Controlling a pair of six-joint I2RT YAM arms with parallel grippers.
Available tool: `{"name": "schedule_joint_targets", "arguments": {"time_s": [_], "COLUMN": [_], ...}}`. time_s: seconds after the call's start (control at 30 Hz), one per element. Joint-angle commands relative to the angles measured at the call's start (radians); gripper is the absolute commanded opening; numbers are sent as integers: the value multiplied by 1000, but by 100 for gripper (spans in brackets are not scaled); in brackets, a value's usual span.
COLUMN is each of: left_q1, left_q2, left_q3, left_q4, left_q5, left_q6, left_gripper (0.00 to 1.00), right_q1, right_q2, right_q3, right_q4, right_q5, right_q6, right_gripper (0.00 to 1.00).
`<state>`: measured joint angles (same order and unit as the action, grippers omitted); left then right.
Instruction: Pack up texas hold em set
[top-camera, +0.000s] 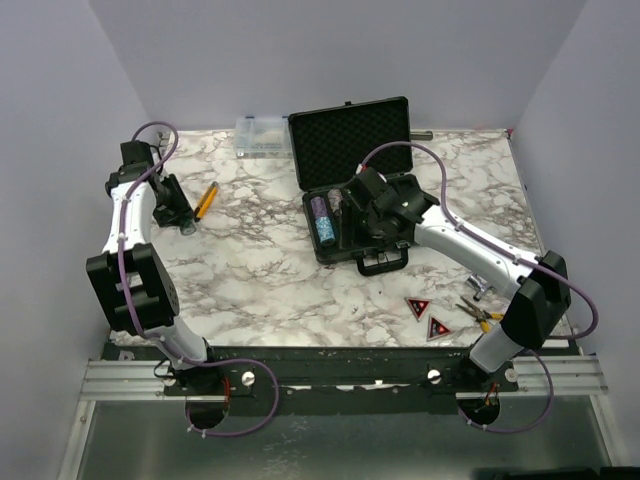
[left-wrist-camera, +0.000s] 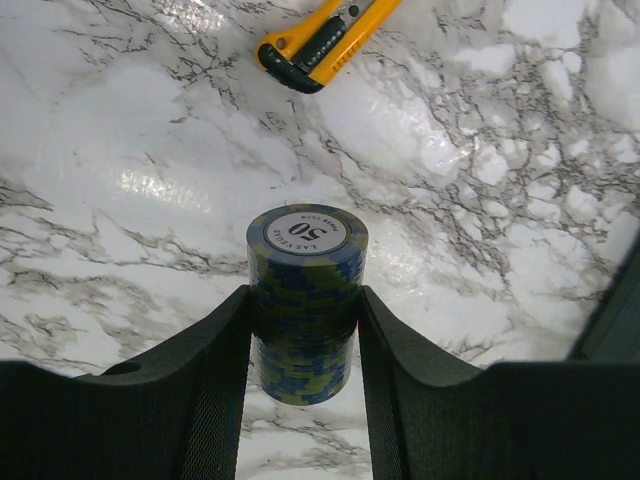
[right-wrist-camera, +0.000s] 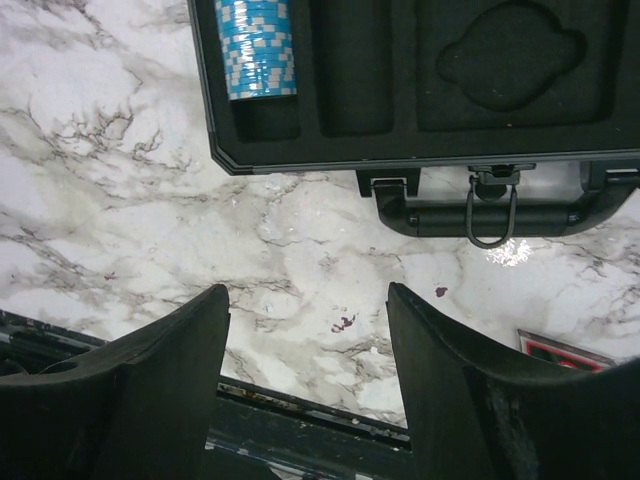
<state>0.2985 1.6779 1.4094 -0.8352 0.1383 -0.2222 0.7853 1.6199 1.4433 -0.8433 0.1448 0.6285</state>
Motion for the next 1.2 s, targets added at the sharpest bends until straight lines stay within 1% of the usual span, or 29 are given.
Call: {"name": "schedule_joint_targets", "arguments": {"time_s": [0.0, 0.23, 0.53, 0.77, 0.97, 1.07, 1.17], "left_q1": [-9, -55, -168, -231, -274, -296, -342], "left_q2": [-100, -162, -177, -219, -244, -254, -258], "left_q3": [-25, -100, -107, -129, -151, -136, -122], "left_q4": [4, 13, 16, 41, 106, 120, 129], "left_q5": [99, 161, 198, 247, 332, 335, 335], "left_q6": [-62, -111, -126, -142, -167, -180, -203], "left_gripper": [0, 0, 0, 0, 0, 0, 0], "right_q1": [-4, -3, -2, -3, -3, -3, -3], "right_q2": [-70, -111, -106, -60, -27, -23, -25], "right_q3": [-45, -85, -84, -62, -25, -14, -9], "right_q4": [29, 59, 76, 106, 118, 117, 111], "right_q5": [87, 104, 124, 119, 130, 146, 166], "right_q6": [57, 135, 167, 168, 132, 114, 95], "right_gripper": [67, 68, 68, 68, 67, 68, 68]}}
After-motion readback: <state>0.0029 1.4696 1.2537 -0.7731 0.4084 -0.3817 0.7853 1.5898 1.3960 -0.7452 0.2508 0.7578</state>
